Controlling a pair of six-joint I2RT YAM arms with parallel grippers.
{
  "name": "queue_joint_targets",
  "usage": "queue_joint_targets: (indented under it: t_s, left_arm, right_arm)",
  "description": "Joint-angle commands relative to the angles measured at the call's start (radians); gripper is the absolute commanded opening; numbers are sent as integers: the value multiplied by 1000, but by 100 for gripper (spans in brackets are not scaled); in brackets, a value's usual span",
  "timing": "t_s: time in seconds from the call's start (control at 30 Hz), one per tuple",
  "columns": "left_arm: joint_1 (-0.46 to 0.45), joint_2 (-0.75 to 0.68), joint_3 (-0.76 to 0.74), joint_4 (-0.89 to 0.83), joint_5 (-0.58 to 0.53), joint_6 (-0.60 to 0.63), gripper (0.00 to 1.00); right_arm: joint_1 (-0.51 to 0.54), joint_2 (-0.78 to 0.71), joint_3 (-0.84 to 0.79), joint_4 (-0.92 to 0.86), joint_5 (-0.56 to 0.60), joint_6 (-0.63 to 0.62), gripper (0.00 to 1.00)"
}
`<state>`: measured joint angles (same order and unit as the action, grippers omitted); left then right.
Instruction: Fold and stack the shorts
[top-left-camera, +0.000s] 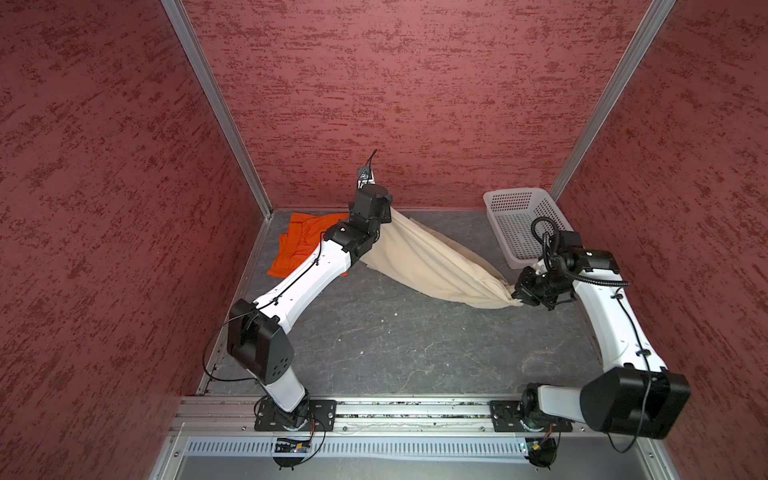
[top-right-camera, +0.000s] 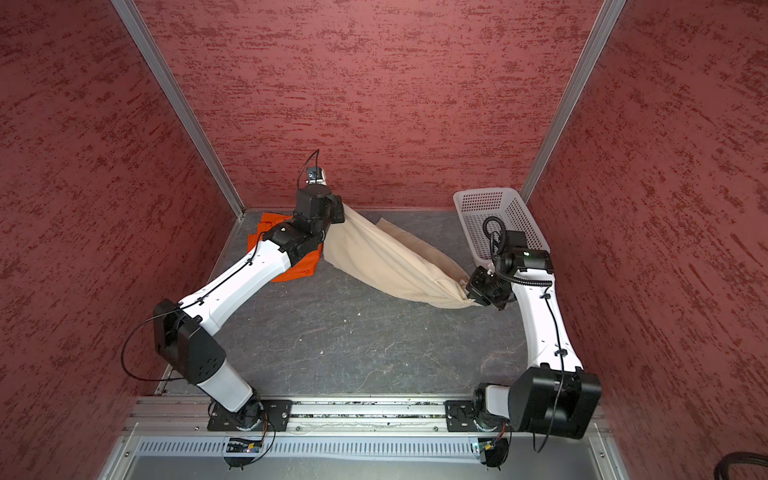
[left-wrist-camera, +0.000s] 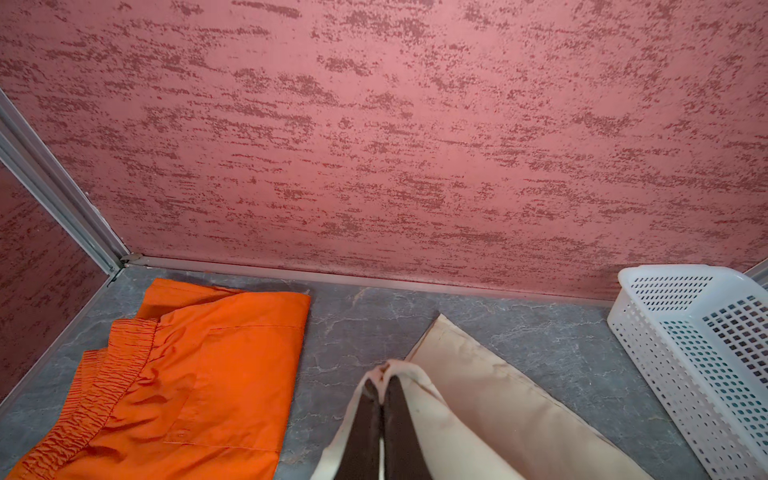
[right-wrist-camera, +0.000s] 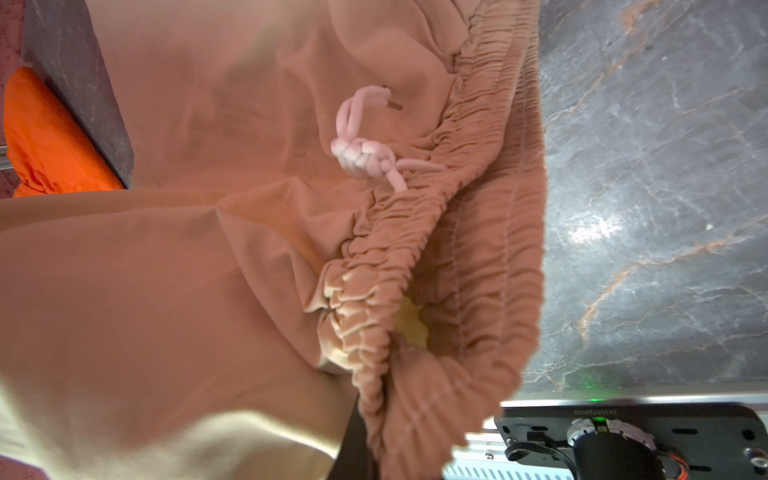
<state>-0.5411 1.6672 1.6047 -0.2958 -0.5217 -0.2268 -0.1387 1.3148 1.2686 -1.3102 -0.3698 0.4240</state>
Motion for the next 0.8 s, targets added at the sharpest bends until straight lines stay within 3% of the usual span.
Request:
queue_joint_targets:
  t_s: [0.0, 0.77]
  left_arm:
    - [45, 19, 32, 50, -56, 15, 0]
    - [92, 255, 213, 125, -30, 90, 0]
  right_arm:
    - [-16, 13, 9, -32, 80, -23, 0]
    - [-32, 132, 19, 18, 78, -39, 0]
